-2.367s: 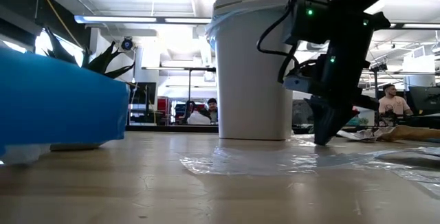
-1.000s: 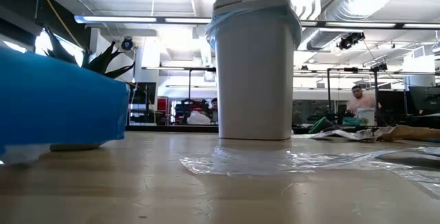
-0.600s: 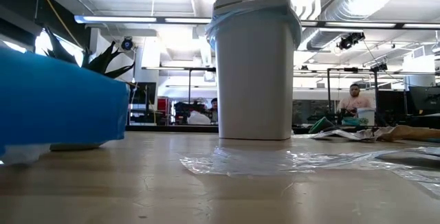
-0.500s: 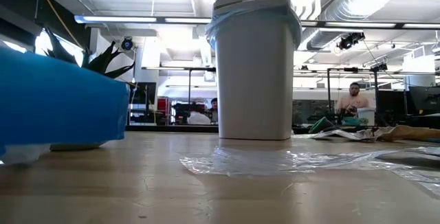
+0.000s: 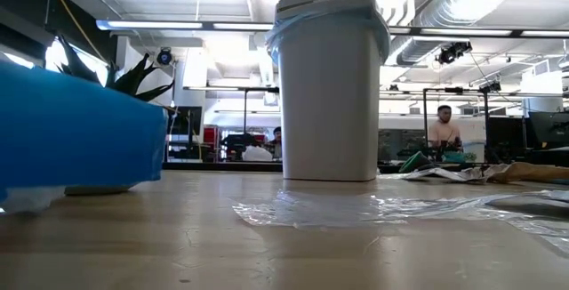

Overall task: Place trash/remove bag and relplace
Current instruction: Put the transparent plastic into the trash bin

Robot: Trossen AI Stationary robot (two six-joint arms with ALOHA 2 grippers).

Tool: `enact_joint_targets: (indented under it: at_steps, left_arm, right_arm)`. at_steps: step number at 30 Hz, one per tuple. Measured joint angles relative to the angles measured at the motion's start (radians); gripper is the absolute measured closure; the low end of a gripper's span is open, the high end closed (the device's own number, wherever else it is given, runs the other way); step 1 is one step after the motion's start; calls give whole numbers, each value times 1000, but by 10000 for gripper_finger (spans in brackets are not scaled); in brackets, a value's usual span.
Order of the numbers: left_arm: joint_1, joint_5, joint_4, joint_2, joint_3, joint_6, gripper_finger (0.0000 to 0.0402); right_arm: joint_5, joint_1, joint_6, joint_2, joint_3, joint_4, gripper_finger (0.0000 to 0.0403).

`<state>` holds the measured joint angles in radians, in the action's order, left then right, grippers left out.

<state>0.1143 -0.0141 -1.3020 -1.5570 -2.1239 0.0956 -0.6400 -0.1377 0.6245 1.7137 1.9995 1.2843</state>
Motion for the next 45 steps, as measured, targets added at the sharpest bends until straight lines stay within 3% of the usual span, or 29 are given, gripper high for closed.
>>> enact_joint_targets:
  at_steps: [6, 13, 17, 22, 25, 30, 36, 41, 45]
  left_arm:
    - [29, 13, -74, -55, 0, -16, 268]
    - [66, 12, -120, -123, 24, -55, 268]
    - [69, 63, 9, -142, 143, -93, 268]
    - [15, 296, 230, -150, 326, -75, 268]
    - [-10, 345, 319, -148, 402, -47, 268]
    - [-18, 432, 462, -147, 518, -52, 268]
    - [12, 398, 568, -224, 667, -79, 268]
    - [57, 379, 603, -321, 706, -130, 268]
    - [108, 227, 629, -407, 707, -223, 268]
  right_arm:
    - [47, 118, 4, -8, 59, -62, 284]
    - [-85, 352, 61, -8, 193, -5, 284]
    - [-153, 481, 155, -9, 244, 91, 284]
    - [-190, 624, 374, -8, 244, 230, 284]
    - [-190, 699, 521, -7, 244, 291, 284]
    - [-203, 799, 616, -5, 243, 287, 284]
    - [-204, 849, 666, 13, 243, 287, 284]
    - [-176, 851, 654, 41, 243, 287, 284]
    - [-172, 847, 630, 55, 242, 287, 284]
